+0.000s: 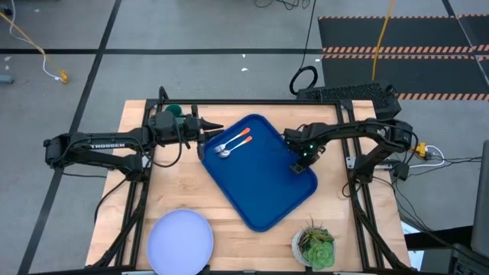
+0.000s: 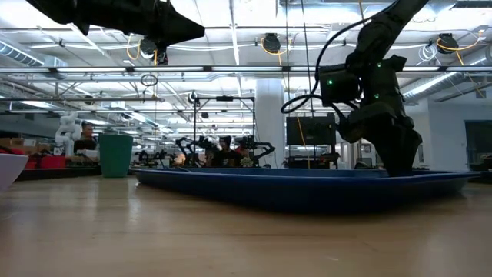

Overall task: Pick and place plate/cup/fork/spoon on tray
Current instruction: Adjust the blue serving tray

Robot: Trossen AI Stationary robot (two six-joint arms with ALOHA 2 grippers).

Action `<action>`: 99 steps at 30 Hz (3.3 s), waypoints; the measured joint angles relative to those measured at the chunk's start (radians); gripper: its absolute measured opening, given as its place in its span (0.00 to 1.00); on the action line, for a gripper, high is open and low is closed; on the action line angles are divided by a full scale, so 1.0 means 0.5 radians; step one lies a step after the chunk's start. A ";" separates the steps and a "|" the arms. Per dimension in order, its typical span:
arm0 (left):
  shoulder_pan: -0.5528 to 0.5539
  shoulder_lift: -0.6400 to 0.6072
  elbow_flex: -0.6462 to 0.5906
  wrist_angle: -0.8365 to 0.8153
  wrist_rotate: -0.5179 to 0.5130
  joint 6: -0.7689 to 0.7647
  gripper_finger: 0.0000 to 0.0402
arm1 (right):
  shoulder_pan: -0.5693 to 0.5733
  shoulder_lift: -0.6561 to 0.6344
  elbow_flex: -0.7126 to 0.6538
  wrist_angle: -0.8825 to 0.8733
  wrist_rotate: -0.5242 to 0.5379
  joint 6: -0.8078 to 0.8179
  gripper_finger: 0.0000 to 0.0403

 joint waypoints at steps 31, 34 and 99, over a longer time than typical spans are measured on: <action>-0.014 0.001 0.000 0.030 0.001 -0.012 0.17 | 0.648 -0.195 0.002 0.568 -0.156 0.494 0.50; -0.014 0.001 0.000 0.032 0.001 -0.012 0.17 | 0.620 -0.231 0.002 0.560 -0.153 0.274 0.50; -0.072 0.001 -0.001 -0.246 -0.077 -0.035 0.17 | 0.248 0.117 0.358 0.586 0.696 -4.846 0.50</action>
